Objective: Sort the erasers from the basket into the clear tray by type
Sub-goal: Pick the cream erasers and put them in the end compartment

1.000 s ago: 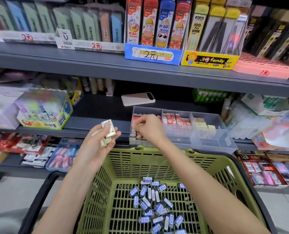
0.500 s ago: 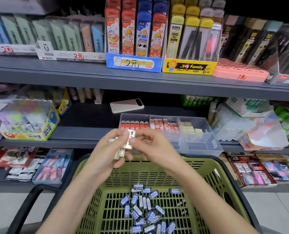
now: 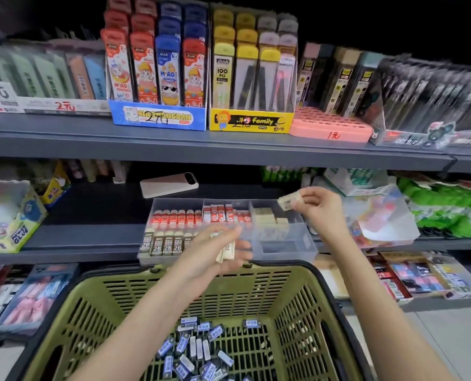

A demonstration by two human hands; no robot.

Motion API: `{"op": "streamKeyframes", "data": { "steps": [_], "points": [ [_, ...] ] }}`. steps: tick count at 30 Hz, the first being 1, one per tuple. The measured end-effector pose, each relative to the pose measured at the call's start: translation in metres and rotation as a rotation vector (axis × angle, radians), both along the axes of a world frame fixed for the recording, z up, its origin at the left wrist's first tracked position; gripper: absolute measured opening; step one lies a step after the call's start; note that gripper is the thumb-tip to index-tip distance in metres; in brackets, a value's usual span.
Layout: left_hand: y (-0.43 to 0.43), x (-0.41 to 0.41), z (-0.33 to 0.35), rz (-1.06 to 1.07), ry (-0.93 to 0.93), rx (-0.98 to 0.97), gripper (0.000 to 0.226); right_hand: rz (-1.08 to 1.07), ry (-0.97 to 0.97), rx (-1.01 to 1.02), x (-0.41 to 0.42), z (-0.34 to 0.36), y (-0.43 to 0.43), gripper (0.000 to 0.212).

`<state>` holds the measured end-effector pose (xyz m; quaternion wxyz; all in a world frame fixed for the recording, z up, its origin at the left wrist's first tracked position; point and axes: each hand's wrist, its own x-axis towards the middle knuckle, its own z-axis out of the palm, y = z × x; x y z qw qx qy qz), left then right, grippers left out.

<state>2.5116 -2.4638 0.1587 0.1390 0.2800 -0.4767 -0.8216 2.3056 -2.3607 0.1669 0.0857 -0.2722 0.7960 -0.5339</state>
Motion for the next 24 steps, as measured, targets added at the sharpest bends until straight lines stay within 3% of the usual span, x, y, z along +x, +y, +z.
{"op": "streamKeyframes", "data": {
  "steps": [5, 9, 14, 21, 23, 24],
  "points": [
    [-0.006, -0.009, -0.004, 0.05, 0.019, 0.214, 0.06, -0.083, 0.529, 0.564, -0.045, -0.028, -0.021, 0.02],
    [-0.011, -0.013, -0.01, 0.1, -0.011, 0.231, 0.057, 0.051, 0.647, 0.717, -0.051, -0.043, -0.03, 0.019],
    [-0.013, -0.017, -0.017, 0.148, -0.042, 0.206, 0.038, 0.203, 0.642, 0.733, -0.057, -0.054, -0.03, 0.024],
    [-0.007, -0.024, -0.018, 0.185, -0.021, 0.111, 0.055, 0.196, 0.815, 0.824, -0.05, -0.048, -0.028, 0.036],
    [-0.005, -0.025, -0.018, 0.177, -0.011, 0.035, 0.05, 0.138, 0.823, 0.704, -0.033, -0.038, -0.024, 0.029],
    [-0.005, -0.026, -0.019, 0.169, -0.007, -0.01, 0.046, 0.158, 0.737, 0.57, -0.021, -0.032, -0.021, 0.026]
  ]
}}
